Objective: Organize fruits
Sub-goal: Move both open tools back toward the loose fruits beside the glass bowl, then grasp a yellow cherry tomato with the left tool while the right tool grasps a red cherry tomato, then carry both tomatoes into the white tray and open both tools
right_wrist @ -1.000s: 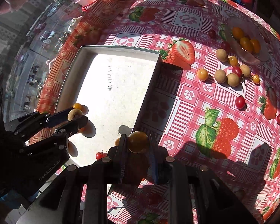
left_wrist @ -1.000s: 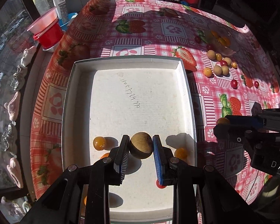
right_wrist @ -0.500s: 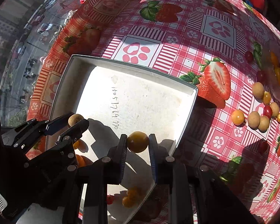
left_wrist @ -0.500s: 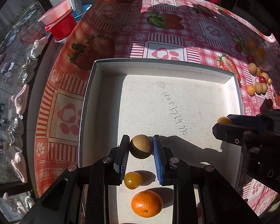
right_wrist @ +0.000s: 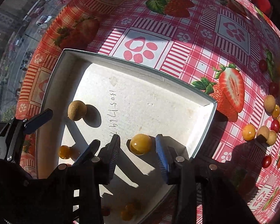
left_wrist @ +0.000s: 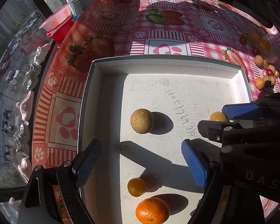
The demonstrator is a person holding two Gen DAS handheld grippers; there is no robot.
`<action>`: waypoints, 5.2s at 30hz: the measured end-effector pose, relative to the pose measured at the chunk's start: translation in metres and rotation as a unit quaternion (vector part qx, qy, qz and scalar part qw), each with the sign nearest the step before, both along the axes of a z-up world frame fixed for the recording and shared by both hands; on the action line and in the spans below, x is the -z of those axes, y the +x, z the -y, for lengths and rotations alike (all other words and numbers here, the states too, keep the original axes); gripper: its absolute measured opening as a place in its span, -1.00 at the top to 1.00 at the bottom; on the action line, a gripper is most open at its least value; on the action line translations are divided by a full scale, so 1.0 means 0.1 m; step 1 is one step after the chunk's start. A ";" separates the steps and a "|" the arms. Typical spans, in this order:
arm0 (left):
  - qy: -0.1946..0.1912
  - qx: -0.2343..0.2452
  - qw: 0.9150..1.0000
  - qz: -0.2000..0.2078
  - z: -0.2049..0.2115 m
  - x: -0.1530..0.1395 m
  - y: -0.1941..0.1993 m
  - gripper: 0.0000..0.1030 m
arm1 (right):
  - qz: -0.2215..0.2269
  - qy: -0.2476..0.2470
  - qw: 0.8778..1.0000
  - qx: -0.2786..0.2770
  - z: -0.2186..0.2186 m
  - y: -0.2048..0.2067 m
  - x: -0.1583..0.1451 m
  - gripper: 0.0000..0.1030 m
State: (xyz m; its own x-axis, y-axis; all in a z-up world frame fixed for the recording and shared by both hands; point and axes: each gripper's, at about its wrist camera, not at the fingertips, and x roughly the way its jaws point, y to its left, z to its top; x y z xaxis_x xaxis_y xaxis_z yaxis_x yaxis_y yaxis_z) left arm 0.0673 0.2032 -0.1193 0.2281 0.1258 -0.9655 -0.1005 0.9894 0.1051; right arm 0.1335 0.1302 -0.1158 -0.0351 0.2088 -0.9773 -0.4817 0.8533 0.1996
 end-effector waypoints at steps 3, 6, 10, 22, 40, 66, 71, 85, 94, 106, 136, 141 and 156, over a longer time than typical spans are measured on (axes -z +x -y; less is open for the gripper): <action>0.006 0.002 1.000 -0.003 0.03 0.00 -0.03 -0.72 | -0.005 0.003 1.000 0.005 0.00 0.03 0.01 -0.30; 0.003 -0.002 1.000 0.000 0.03 -0.05 -0.07 -0.72 | -0.008 0.018 1.000 0.019 0.00 0.08 -0.05 -0.53; 0.005 -0.010 1.000 0.001 0.05 -0.14 -0.13 -0.72 | -0.002 0.035 0.999 0.026 0.05 0.08 -0.22 -0.57; 0.000 0.039 0.999 0.008 0.55 -0.49 -0.32 -0.72 | 0.001 0.055 0.994 0.091 0.85 -0.17 -0.55 -0.60; -0.009 0.145 0.989 0.035 1.77 -0.61 0.26 -0.71 | 0.001 -0.021 0.977 0.211 2.58 -0.26 -0.19 -0.60; -0.013 0.153 0.988 0.000 1.98 0.10 1.10 -0.35 | 0.097 -0.016 0.992 0.078 2.23 0.43 0.04 -0.17; -0.016 0.152 0.988 0.004 2.03 0.08 1.11 -0.16 | 0.104 -0.014 0.992 0.071 2.16 0.51 0.03 0.50; -0.082 0.157 0.984 -0.005 2.19 -0.04 0.86 0.55 | 0.049 0.040 0.986 0.154 2.66 0.28 -0.09 0.55; -0.102 0.140 0.985 -0.006 2.05 -0.21 0.45 0.55 | 0.020 0.050 0.985 0.163 2.75 -0.15 -0.15 0.55; -0.119 0.102 0.988 -0.004 1.81 -0.47 -0.06 0.55 | -0.001 0.043 0.988 0.148 2.57 -0.60 -0.27 0.55; -0.098 -0.023 0.995 -0.011 0.51 -0.41 -0.98 0.55 | 0.006 0.051 0.998 0.022 1.05 -0.88 -0.60 0.55; -0.084 -0.038 0.995 -0.023 0.38 -0.24 -1.06 0.55 | 0.004 0.044 0.999 -0.014 0.67 -0.82 -0.49 0.55; -0.033 -0.039 0.998 -0.038 0.42 0.04 -1.10 0.54 | -0.006 -0.024 0.997 -0.067 0.11 -0.65 0.05 0.53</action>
